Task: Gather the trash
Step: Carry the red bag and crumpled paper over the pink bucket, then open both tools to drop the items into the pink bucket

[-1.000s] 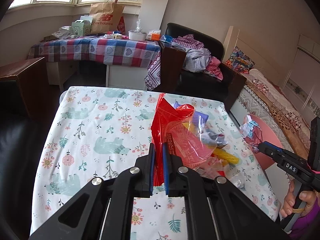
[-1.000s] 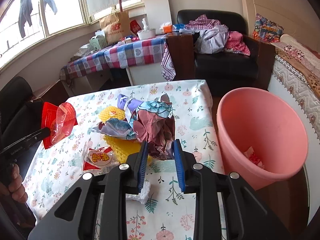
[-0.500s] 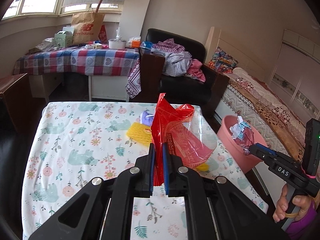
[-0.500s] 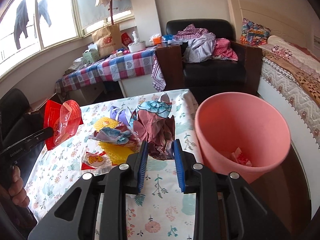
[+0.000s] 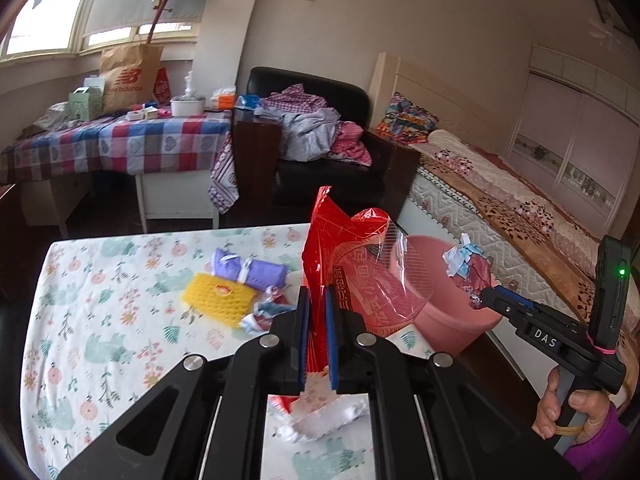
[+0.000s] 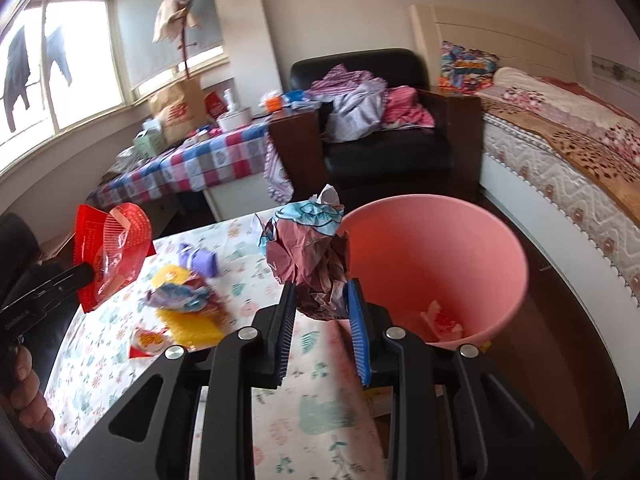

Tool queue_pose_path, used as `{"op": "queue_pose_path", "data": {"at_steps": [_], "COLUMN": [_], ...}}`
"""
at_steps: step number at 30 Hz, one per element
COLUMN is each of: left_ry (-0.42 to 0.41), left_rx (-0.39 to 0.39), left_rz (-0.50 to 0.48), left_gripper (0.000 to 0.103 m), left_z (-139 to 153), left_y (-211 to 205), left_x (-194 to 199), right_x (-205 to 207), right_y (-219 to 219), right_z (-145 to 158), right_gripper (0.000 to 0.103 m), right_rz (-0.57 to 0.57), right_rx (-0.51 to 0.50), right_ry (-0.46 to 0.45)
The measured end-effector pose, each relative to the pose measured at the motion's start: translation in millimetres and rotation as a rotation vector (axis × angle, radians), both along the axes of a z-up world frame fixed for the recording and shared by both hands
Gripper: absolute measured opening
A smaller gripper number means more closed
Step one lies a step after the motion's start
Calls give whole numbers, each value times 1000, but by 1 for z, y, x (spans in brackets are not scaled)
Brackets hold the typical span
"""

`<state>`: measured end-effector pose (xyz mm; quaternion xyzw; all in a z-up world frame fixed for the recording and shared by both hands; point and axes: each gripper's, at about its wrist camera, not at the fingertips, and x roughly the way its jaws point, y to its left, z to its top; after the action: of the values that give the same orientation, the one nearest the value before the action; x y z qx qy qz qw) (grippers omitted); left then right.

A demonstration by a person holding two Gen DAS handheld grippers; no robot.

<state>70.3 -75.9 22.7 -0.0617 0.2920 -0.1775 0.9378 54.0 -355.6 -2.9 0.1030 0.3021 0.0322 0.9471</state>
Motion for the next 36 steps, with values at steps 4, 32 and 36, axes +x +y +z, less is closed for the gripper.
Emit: {"op": "queue_pose_path", "data": {"at_steps": [4,32,36], "left_ry": [-21,92,121], "left_rx": [10,104,122], "left_rz": [-49,-243,-254], "left_gripper": [6,7,7], "left_z": [7,-39,-49], "left_y": [-28,-171,-185], "left_x": [9,71,80], "right_x": [-1,19,24], "right_y": [-19,-87,-90], "right_z": [-3,-42,-46], "right_gripper": [27,27,27], "right_rz": [-46,-188,-196], "right_rx": [11,60,59], "right_ry": [1,72,82]}}
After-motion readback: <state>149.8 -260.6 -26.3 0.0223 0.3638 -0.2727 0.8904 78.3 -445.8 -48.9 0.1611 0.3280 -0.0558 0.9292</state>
